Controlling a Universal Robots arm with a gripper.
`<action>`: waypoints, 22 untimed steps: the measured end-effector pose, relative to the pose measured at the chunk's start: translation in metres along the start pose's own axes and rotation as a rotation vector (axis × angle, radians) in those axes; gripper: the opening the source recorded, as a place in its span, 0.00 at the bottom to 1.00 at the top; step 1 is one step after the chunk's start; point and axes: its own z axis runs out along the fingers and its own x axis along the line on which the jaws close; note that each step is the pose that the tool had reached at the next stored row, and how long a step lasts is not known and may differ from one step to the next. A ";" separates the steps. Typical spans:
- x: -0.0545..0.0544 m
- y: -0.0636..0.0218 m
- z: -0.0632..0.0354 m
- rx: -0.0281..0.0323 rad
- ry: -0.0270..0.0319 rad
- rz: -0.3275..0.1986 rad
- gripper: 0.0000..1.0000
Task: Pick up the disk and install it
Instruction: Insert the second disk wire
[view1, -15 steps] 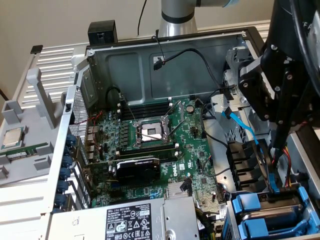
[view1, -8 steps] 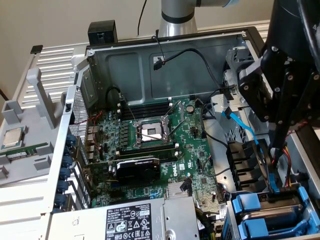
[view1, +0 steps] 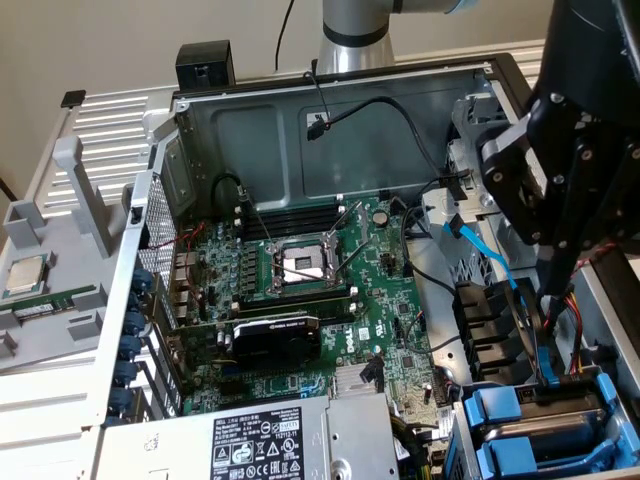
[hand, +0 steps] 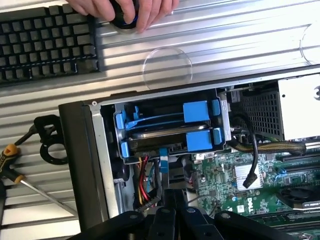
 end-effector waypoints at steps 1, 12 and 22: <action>0.001 -0.0001 0.0000 -0.0001 -0.0023 -0.008 0.11; 0.007 -0.0009 0.0006 -0.0001 -0.0098 -0.035 0.11; 0.008 0.0026 0.0041 0.0010 -0.0121 -0.099 0.11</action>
